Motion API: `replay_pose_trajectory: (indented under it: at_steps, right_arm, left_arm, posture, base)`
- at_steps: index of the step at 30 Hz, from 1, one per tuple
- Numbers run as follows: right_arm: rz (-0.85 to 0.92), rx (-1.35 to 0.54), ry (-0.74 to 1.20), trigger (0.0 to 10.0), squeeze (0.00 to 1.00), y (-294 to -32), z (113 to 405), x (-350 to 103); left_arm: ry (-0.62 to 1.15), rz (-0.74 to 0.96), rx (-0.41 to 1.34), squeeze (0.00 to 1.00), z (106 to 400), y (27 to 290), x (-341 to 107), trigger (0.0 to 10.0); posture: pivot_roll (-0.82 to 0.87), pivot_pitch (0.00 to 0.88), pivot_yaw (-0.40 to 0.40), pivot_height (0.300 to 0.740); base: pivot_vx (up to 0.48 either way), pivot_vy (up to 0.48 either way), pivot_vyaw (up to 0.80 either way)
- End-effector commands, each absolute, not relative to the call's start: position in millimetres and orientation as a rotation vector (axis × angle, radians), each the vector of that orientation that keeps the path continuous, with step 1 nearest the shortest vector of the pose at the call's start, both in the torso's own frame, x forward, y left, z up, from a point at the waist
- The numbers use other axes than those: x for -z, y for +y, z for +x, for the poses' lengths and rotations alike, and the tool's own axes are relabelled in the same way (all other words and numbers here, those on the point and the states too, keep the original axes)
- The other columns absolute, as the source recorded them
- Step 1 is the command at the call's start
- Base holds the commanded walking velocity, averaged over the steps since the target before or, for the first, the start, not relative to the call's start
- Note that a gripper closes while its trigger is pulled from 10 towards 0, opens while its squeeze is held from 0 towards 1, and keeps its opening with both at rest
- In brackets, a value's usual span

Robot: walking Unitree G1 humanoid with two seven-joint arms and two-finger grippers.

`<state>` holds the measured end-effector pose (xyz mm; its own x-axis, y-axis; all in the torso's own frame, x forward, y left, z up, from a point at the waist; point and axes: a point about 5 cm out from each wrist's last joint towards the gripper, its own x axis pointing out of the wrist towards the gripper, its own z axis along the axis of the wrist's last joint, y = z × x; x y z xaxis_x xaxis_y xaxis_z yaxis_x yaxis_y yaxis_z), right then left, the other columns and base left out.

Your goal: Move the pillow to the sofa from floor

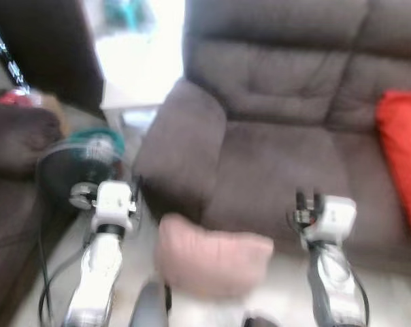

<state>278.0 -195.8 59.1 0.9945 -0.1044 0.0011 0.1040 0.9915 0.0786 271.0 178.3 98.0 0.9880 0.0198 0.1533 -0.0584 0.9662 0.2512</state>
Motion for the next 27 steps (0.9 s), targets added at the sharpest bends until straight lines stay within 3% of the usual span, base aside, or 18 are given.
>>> replay_pose_trajectory:
  at_steps: [1,27]
  right_arm:
    - [0.084,0.100,-0.009,10.0,0.00,-194.0,278.6,-59.8]
    - [0.087,0.088,-0.008,10.0,0.00,-193.2,279.0,-59.4]
  left_arm:
    - [-0.166,0.264,-0.047,0.00,274.6,180.0,-103.4,10.0]
    - [-0.156,0.260,-0.045,0.00,273.9,179.0,-101.2,10.0]
  posture:
    - [0.15,0.086,-0.027,0.646]
    - [0.15,0.089,-0.029,0.646]
  base:
    - [0.000,0.000,0.00]
    - [0.000,0.000,0.00]
